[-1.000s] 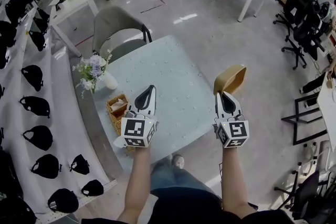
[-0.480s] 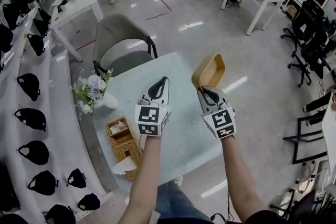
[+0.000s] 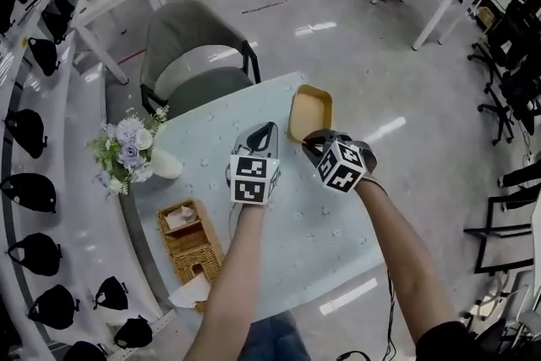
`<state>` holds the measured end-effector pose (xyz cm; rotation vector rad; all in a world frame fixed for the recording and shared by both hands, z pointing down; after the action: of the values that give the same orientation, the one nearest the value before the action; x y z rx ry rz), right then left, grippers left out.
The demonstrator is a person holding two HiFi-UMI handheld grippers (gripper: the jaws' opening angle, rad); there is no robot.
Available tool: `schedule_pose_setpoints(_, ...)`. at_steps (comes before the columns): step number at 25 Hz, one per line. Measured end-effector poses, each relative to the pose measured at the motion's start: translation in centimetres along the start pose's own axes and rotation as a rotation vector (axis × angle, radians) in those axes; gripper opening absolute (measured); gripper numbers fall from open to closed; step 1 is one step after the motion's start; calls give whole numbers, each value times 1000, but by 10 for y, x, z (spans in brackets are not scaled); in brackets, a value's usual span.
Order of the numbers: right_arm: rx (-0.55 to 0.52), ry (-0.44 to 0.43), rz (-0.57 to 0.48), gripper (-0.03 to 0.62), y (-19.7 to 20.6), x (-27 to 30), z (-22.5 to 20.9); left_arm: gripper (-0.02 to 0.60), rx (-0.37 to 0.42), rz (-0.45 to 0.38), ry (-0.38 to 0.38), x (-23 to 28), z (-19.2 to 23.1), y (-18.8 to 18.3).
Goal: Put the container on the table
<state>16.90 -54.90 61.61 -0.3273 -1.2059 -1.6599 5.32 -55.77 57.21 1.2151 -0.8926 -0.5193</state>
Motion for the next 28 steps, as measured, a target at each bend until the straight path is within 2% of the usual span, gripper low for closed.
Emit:
schedule_pose_setpoints(5,-88,-114,84,18,18,39,30,8,-18,74,4,12,9,41)
schedule_pose_setpoints(10,-142,-133,150,18,33,58,39,8,-24,100,14,16,10,57)
schedule_pose_setpoints(14,-201,-126,158,20,37,65,46,8,-9,125,27,15,5,65)
schedule_pose_setpoints(18,-179,-124,145,28,35,66,47,8,-9,132,30,13,4,71)
schedule_pose_setpoints(21,-152,-128,136,97,33,66,47,8,-7,131,33,12,3,70)
schedule_pose_setpoints(28,-142,-113,136,97,35,60,45,8,-6,132,29,8,5,71)
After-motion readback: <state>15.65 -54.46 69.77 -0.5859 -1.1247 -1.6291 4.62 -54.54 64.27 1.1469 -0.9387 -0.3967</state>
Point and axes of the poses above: the fingertips, and each gripper's own axes: x forward along the fingers, z to its left, y out of its underside, the point moved 5 cm from there along -x, backward along the fingers, and after that the axes turned 8 degrees about y, right-handed, at the moved point
